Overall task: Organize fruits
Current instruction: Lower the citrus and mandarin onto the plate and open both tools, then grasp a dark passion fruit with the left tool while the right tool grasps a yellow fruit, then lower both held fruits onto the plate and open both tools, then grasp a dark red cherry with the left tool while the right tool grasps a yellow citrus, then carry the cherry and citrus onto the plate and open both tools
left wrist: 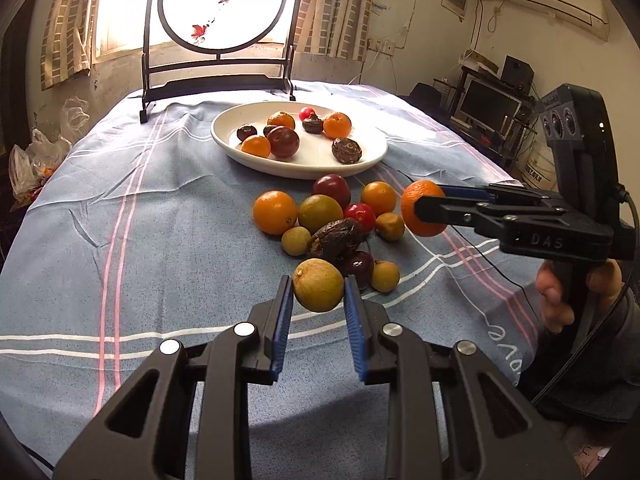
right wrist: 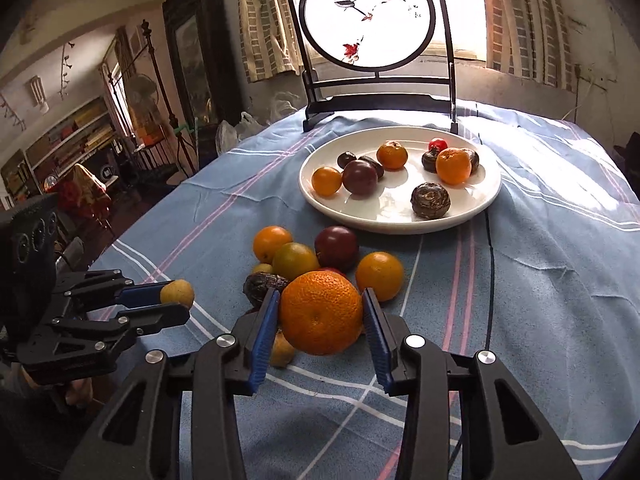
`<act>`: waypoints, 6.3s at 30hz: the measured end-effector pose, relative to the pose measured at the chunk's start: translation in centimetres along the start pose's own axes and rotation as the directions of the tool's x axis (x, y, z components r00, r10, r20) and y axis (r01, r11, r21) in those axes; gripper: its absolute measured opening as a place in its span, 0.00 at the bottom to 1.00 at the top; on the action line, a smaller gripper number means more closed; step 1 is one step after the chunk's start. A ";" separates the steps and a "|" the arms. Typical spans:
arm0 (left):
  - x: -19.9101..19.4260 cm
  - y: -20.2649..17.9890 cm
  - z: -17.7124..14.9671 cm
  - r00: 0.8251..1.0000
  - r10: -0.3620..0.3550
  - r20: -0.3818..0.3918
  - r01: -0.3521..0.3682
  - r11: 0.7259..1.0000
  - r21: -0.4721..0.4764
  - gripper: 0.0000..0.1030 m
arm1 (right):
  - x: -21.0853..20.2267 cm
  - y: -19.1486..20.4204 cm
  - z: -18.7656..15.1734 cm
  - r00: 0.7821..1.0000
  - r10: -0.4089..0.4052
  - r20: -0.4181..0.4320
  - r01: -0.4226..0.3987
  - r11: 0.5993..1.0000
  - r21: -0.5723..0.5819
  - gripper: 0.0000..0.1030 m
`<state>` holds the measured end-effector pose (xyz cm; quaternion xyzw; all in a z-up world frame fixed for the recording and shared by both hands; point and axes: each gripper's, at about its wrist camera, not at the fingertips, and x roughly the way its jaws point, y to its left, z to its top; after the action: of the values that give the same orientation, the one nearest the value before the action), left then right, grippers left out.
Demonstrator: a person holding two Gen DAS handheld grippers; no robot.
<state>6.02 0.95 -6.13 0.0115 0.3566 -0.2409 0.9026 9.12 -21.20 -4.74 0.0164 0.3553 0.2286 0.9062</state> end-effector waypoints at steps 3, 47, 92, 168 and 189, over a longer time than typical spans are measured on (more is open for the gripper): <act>0.1 0.3 0.5 1.000 -0.010 0.009 0.010 1.000 -0.022 0.24 | -1.3 -1.3 0.1 0.999 0.006 0.034 -0.007 1.000 0.031 0.41; 3.9 -2.4 3.0 0.998 -0.035 -0.053 0.037 0.999 0.035 0.63 | -0.3 -5.2 -0.3 0.999 -0.027 0.033 0.023 0.991 0.128 0.50; 0.2 2.8 1.6 0.998 0.054 -0.011 -0.055 0.983 -0.176 0.42 | 4.3 3.5 -2.5 0.980 0.041 -0.194 -0.065 0.991 -0.119 0.24; 2.3 -0.3 2.5 0.998 0.036 -0.056 -0.039 0.998 -0.057 0.27 | 6.1 -1.3 0.0 0.978 -0.055 -0.202 0.059 0.998 0.015 0.39; 3.9 0.9 9.2 1.000 -0.013 0.000 0.013 0.998 -0.069 0.27 | -0.8 -6.6 6.0 1.000 -0.011 0.015 0.009 0.989 0.146 0.25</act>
<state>14.72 -1.73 -1.96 -0.0220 0.3652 -0.2340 0.9008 15.15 -26.62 -1.02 0.0826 0.3641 0.1975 0.9064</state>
